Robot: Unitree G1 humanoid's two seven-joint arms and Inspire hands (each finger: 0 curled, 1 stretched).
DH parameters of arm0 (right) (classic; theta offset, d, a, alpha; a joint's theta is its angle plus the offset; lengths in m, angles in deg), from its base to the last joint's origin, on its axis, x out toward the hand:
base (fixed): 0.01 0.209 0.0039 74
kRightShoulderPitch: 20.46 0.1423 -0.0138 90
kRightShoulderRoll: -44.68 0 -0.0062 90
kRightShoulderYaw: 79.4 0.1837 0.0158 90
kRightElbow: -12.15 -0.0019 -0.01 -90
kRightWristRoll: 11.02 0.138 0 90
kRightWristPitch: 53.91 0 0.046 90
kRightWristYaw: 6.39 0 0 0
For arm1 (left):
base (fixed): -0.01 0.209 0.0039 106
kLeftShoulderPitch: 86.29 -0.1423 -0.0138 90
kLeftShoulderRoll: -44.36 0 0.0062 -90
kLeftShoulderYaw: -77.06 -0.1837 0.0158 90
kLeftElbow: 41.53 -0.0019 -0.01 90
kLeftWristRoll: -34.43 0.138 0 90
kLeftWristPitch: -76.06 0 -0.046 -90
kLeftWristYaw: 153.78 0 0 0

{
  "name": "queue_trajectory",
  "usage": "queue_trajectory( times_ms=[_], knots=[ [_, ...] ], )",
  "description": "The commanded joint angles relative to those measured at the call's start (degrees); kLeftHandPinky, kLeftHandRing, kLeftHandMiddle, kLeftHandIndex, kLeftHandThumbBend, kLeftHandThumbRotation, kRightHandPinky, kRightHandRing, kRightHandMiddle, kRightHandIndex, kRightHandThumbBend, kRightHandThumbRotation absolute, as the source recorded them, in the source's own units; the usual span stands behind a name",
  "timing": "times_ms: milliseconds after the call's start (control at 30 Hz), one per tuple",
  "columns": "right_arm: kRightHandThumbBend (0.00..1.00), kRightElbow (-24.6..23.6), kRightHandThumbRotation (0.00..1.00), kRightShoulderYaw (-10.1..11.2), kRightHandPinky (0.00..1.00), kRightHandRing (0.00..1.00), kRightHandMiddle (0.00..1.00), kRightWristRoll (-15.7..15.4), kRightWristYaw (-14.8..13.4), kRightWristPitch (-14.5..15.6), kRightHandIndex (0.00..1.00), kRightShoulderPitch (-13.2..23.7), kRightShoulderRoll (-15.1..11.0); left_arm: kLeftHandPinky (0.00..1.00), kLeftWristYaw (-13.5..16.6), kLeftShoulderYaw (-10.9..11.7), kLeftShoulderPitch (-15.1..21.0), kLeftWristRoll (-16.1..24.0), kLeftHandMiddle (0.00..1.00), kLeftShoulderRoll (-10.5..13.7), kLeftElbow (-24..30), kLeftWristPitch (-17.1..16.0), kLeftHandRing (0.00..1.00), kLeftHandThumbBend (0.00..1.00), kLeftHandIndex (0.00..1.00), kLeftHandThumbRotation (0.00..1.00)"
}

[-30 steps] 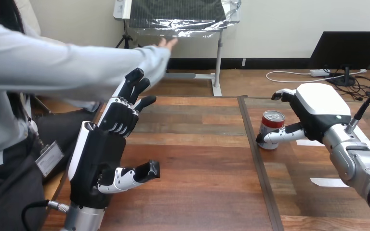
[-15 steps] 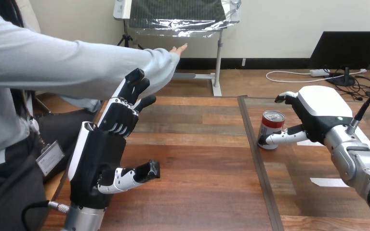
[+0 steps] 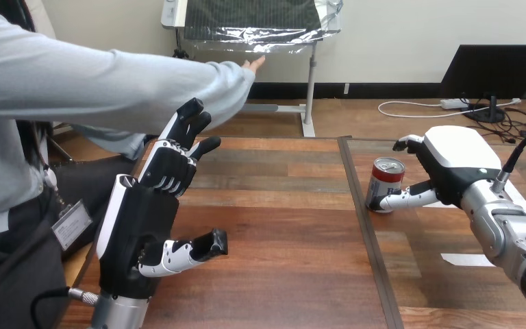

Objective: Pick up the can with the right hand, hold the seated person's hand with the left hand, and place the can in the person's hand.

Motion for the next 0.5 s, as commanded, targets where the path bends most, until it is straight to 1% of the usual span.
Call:
queue_trajectory(
  times_ms=[0,233,367,467],
  knots=[
    [1.00,-0.47,0.63,-0.12,0.93,0.92,0.83,-0.08,0.35,0.60,0.84,3.24,0.68,0.87,0.47,-0.13,1.87,-0.26,0.97,-0.25,2.84,-0.48,0.96,1.00,0.93,0.51],
    [1.00,-0.30,0.65,0.03,0.93,0.92,0.83,0.08,0.80,0.92,0.84,2.87,0.64,0.88,0.82,-0.26,1.41,-0.14,0.97,-0.22,3.39,-0.20,0.96,1.00,0.93,0.51],
    [1.00,-0.07,0.64,0.08,0.93,0.92,0.82,0.18,1.65,1.37,0.83,2.74,0.67,0.88,1.12,-0.22,1.29,0.00,0.97,-0.30,3.47,-0.33,0.96,1.00,0.93,0.51],
    [1.00,0.25,0.67,0.04,0.93,0.92,0.83,0.12,2.21,1.90,0.84,2.55,0.67,0.88,1.28,-0.17,1.30,0.23,0.97,-0.30,3.34,-0.73,0.96,1.00,0.93,0.51]
  ],
)
